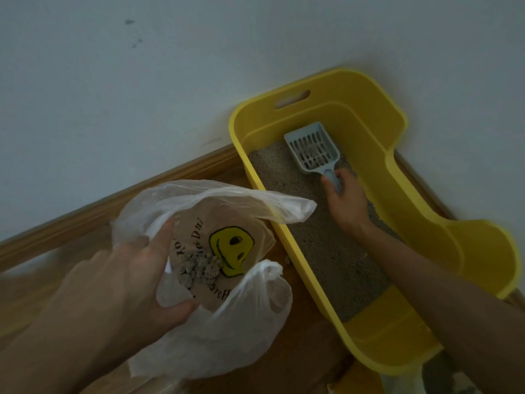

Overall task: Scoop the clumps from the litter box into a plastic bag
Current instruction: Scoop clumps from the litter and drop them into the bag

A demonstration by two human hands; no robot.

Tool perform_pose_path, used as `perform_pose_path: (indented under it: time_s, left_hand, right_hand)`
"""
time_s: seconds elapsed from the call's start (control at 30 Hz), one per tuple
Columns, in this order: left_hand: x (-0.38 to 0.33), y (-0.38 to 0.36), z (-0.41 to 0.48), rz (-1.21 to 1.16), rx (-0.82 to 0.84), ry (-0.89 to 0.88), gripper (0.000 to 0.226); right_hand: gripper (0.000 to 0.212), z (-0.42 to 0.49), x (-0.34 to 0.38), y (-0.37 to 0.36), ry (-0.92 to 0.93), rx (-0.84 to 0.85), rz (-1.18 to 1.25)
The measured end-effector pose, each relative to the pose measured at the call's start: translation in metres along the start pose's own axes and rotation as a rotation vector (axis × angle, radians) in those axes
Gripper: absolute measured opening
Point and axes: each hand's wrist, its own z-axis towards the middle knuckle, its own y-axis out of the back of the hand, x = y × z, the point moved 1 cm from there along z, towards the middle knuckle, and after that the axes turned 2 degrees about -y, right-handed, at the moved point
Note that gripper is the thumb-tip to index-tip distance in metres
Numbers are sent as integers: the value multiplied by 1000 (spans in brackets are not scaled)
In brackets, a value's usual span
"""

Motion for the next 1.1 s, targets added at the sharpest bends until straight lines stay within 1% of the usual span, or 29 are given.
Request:
perform_pose_path:
  time_s: [0.13, 0.23, 0.33, 0.43, 0.57, 0.67, 0.83, 0.9, 0.97, 1.1]
  left_hand:
    - [1, -1, 1, 28, 14, 2, 116]
    - [-1, 1, 2, 58, 23, -4, 116]
    - [-3, 3, 0, 54, 35, -7, 115]
    - [-3, 4, 0, 46, 31, -16, 112]
    - [-3, 3, -1, 48, 39, -8, 113]
    - [-2, 3, -2, 41, 42, 1, 112]
    - [0, 4, -2, 73, 77, 18, 119]
    - [0, 6, -1, 69, 88, 18, 116]
    - [-1, 8, -2, 48, 105, 29, 115]
    - [-6, 12, -4, 52, 82, 6, 110]
  right_hand:
    - [23, -6, 0, 7, 6, -8, 16]
    - [20, -16, 0, 12, 48, 43, -41]
    - [18, -25, -1, 15, 60, 48, -22]
    - [17, -38, 1, 19, 113, 107, -53]
    - [17, -48, 4, 23, 130, 134, -50]
    - [18, -55, 8, 26, 176, 196, -58]
    - [17, -71, 20, 44, 136, 208, -29]
    - [15, -80, 23, 54, 117, 213, -38]
    - [17, -92, 26, 68, 102, 213, -52]
    - [19, -121, 24, 100, 62, 227, -63]
